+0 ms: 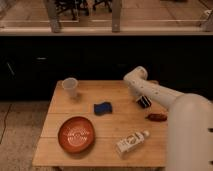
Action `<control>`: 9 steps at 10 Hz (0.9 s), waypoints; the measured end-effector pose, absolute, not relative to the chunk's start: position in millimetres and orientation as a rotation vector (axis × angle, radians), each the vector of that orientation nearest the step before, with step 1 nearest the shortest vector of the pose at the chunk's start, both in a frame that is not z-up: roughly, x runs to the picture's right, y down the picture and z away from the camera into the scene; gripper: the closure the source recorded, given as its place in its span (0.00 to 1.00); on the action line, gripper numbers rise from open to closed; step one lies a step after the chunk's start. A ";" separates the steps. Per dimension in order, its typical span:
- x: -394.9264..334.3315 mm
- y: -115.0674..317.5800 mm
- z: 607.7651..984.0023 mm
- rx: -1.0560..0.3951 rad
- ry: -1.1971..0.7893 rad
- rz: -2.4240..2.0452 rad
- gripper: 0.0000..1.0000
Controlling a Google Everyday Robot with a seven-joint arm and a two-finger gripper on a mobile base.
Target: Push the eraser across the table
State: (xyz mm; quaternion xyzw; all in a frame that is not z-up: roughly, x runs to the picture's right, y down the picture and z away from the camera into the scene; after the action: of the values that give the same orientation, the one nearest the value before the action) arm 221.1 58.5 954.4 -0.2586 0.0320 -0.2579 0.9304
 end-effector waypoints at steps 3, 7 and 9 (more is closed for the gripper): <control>229.5 56.3 955.6 -0.529 0.093 -0.525 1.00; 240.9 51.9 960.4 -0.530 0.126 -0.523 1.00; 246.9 49.4 964.8 -0.533 0.139 -0.521 1.00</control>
State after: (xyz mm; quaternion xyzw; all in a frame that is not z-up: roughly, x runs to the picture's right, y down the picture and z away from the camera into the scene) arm 246.9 49.4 964.8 -0.2603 0.0678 -0.2543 0.9290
